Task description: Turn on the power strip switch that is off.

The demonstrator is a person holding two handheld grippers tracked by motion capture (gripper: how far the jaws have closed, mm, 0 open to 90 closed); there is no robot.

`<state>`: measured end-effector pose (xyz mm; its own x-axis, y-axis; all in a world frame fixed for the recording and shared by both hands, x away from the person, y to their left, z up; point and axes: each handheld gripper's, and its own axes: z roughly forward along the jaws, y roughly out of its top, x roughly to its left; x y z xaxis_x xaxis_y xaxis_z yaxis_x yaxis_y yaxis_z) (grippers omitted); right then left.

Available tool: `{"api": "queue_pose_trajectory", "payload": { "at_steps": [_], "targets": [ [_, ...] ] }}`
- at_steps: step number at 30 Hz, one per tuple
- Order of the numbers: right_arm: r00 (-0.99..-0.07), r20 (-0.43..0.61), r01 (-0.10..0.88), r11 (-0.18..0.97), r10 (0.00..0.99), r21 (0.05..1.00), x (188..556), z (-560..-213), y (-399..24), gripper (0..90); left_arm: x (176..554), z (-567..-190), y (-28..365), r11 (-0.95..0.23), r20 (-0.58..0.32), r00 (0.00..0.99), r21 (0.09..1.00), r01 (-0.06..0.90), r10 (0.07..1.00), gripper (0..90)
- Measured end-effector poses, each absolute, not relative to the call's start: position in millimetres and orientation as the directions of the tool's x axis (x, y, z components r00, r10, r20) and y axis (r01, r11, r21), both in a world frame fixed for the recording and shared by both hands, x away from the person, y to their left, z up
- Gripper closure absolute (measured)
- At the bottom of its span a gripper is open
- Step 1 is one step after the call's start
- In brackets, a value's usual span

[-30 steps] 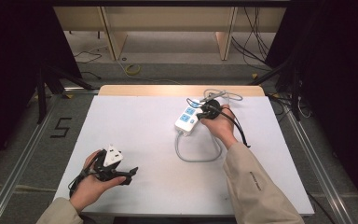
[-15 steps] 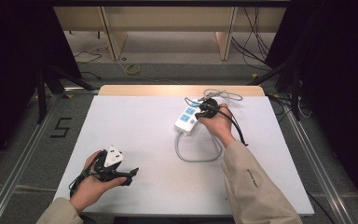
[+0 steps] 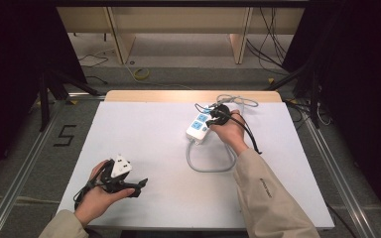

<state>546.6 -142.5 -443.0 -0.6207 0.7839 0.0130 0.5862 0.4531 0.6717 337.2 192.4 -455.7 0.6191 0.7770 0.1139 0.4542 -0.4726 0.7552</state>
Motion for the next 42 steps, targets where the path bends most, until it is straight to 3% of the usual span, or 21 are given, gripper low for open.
{"api": "queue_pose_trajectory", "payload": {
  "at_steps": [42],
  "targets": [
    [-0.638, -0.059, 0.577, 0.527, 0.768, 0.624, 550, -449, -121, 90.0, 338, -455, 191, -0.475, 0.115, 0.621, 0.754, 0.454, 0.776, 16.0]
  ]
}}
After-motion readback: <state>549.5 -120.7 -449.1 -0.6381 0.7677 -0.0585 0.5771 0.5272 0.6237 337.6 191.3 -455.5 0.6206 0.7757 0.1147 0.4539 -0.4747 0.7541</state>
